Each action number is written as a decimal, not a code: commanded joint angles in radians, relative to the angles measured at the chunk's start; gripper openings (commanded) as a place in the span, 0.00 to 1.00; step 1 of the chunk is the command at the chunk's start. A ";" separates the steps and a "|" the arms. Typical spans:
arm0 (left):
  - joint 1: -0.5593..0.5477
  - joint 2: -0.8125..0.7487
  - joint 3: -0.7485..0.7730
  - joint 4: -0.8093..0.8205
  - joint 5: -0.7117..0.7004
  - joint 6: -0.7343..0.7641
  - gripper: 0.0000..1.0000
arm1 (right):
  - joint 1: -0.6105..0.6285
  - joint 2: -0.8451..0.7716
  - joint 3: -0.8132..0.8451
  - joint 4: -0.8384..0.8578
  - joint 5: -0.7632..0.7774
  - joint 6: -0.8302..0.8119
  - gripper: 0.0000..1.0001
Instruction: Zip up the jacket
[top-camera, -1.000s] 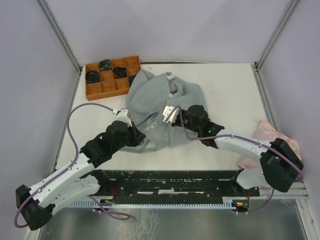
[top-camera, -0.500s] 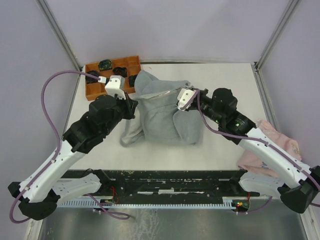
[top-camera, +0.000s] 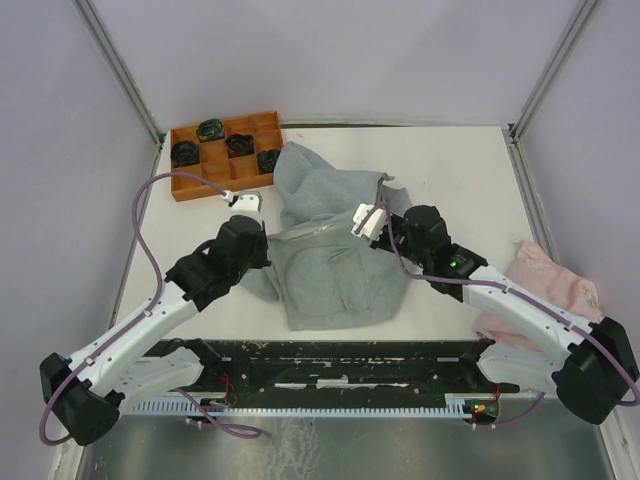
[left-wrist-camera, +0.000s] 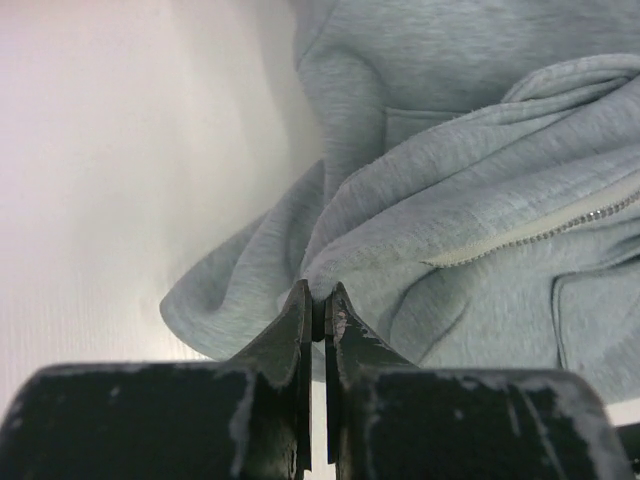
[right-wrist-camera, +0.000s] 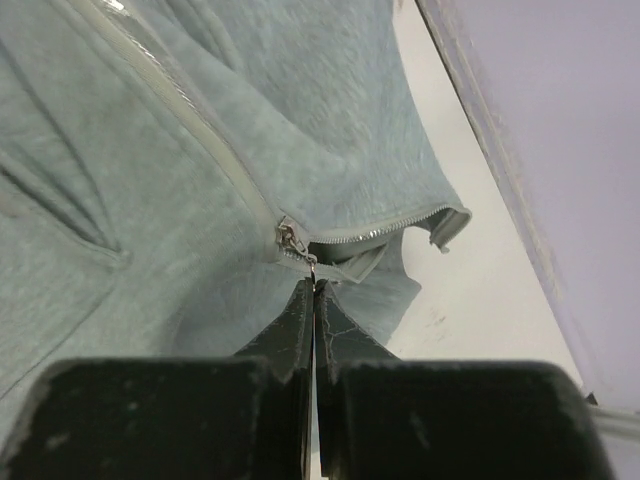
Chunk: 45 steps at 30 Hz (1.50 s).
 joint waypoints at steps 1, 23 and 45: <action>0.059 0.010 0.014 -0.004 -0.090 -0.047 0.03 | -0.057 0.023 0.021 0.137 0.150 0.076 0.00; 0.267 0.095 0.477 -0.077 -0.150 0.241 0.03 | -0.349 -0.002 0.336 -0.056 0.109 0.175 0.00; 0.435 0.039 0.160 0.048 -0.252 0.227 0.03 | -0.415 0.013 0.116 0.036 0.227 0.343 0.00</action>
